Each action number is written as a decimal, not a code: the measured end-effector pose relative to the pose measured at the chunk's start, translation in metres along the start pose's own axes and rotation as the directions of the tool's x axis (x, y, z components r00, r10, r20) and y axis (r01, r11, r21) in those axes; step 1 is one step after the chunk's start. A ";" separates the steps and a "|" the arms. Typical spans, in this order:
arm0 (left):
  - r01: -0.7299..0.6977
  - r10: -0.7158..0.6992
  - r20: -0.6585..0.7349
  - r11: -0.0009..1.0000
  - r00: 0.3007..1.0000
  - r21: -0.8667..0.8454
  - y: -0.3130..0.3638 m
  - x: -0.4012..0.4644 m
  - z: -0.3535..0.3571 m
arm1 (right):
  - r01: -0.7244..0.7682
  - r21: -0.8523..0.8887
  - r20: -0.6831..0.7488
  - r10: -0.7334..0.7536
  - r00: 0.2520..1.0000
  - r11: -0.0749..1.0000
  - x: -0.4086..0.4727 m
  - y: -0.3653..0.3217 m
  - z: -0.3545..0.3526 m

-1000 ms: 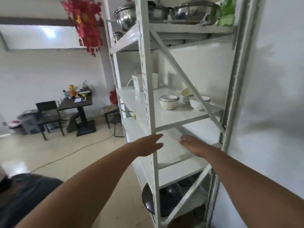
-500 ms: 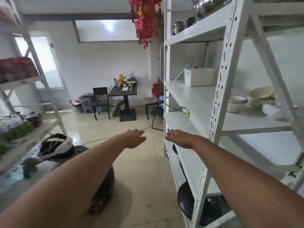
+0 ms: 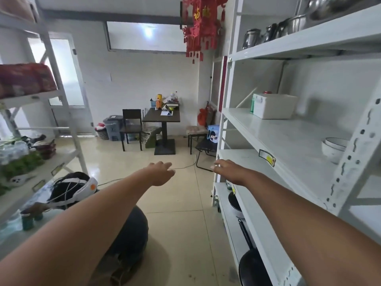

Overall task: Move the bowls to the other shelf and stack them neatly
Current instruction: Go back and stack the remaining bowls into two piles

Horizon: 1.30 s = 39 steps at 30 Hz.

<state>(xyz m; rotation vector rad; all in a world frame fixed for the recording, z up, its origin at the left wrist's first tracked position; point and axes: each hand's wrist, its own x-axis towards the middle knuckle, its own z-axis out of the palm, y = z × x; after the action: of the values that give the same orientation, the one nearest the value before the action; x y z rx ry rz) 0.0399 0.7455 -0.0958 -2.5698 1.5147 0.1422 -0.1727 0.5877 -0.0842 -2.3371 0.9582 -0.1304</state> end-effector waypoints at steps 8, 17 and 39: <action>-0.059 0.057 -0.022 0.995 0.998 -0.084 -0.017 0.092 -0.003 | -0.024 -0.101 -0.001 0.024 1.000 0.995 0.097 0.011 -0.005; 0.058 -0.077 -0.039 0.935 0.996 -0.351 -0.030 0.246 -0.022 | 0.001 -0.208 0.048 0.009 0.999 0.978 0.247 0.037 -0.048; -0.513 0.502 -0.106 0.832 0.858 -0.213 0.152 0.558 -0.161 | -0.362 -0.177 -0.307 0.298 0.904 0.915 0.373 0.133 -0.244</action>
<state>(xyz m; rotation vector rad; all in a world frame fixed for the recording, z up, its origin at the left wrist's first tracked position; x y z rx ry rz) 0.1778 0.1636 -0.0398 -2.2636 2.2976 0.3435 -0.0537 0.1440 -0.0098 -2.3577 1.5743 -0.2192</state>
